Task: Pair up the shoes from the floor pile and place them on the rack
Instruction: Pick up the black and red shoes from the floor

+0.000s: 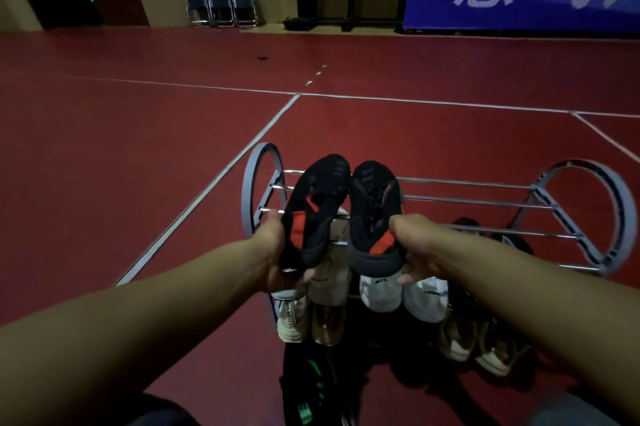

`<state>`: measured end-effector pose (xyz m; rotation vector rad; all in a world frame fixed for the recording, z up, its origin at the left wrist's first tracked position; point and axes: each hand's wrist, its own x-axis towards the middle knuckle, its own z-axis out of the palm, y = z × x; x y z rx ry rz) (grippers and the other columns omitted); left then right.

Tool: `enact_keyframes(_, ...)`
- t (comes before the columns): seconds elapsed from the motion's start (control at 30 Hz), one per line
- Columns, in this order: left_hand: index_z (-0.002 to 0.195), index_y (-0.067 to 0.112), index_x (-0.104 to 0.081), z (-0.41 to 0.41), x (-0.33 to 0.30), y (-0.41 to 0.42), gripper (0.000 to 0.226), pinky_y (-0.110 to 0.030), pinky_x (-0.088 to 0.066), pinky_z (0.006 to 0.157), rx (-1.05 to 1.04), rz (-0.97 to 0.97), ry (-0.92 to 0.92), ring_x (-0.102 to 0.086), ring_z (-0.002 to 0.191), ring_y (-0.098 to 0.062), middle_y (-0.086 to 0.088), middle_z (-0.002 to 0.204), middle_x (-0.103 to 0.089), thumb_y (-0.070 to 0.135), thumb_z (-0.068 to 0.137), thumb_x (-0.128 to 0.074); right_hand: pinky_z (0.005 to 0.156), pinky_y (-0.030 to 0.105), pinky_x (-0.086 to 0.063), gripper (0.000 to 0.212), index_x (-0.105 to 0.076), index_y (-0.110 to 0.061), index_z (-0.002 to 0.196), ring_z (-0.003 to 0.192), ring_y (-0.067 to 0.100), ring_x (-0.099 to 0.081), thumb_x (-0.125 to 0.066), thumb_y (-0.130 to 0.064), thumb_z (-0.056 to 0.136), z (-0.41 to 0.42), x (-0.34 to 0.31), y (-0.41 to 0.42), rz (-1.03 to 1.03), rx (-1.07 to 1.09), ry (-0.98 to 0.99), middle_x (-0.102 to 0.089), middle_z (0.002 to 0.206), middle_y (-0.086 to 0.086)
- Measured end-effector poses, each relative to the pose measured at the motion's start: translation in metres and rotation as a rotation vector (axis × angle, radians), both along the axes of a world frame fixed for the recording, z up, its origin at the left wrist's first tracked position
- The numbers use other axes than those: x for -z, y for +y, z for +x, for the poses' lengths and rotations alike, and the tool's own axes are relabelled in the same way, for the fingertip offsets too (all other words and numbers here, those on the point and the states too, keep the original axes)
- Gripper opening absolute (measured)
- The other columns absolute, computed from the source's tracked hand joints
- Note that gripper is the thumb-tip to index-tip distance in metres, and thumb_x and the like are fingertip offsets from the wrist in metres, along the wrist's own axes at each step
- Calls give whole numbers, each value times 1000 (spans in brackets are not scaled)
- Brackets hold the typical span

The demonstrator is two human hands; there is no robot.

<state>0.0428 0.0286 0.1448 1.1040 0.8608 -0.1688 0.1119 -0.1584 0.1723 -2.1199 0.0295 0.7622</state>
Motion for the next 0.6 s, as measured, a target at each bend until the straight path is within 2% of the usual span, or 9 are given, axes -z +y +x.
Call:
enact_keyframes(0.03,89,17,-66,-4,2,0,44,-29,-50,67,100,-27,5,-61,76,-20,-7,77,-70,53,92,-41,52,32,-47,34,-54,-8,68,52,23,-39,-36,-19,95,0,0,0,9,38,-20,-44,65,10)
enact_keyframes(0.1,94,14,-65,-11,4,3,42,-22,-48,55,190,-36,12,-58,68,-19,-7,74,-68,48,95,-40,46,23,-33,37,-51,-10,73,46,18,-32,-29,-25,99,4,0,2,59,145,-53,-42,52,5)
enact_keyframes(0.17,98,9,-62,-10,5,4,36,-17,-44,43,111,-30,-18,-55,62,-20,-11,73,-67,36,100,-39,46,19,-24,36,-49,-14,79,44,16,-28,-26,-32,99,11,-1,2,92,242,-67,-39,38,0)
enact_keyframes(0.3,107,9,-60,-4,7,8,26,-17,-43,38,-101,3,-119,-52,58,-22,-17,90,-63,24,101,-40,43,18,-27,43,-62,-6,105,46,19,-32,-26,-30,99,11,6,12,114,199,-62,-49,31,-3)
enact_keyframes(0.37,103,9,-57,-1,10,11,24,-20,-41,41,-130,40,-108,-49,56,-22,-17,89,-62,21,102,-36,46,22,-30,39,-61,-2,110,48,20,-32,-29,-22,98,11,10,20,135,161,-33,-52,37,2)
enact_keyframes(0.43,94,12,-55,-4,9,13,23,-17,-39,38,-102,79,-97,-46,55,-20,-14,82,-59,18,102,-34,46,26,-36,37,-58,1,116,47,22,-36,-31,-17,98,14,15,28,128,149,-23,-50,56,12)
enact_keyframes(0.5,92,12,-53,-7,8,16,21,-14,-39,36,-89,107,-94,-46,56,-19,-12,78,-56,16,102,-36,44,29,-43,37,-55,3,120,44,24,-43,-33,-17,98,18,23,34,134,145,-8,-48,65,14)
enact_keyframes(0.6,88,12,-54,-11,10,22,23,-21,-41,44,-50,159,-66,-50,56,-19,-13,77,-58,18,102,-38,49,31,-55,34,-59,0,119,43,25,-57,-44,-19,94,17,30,43,128,94,27,-59,76,18)
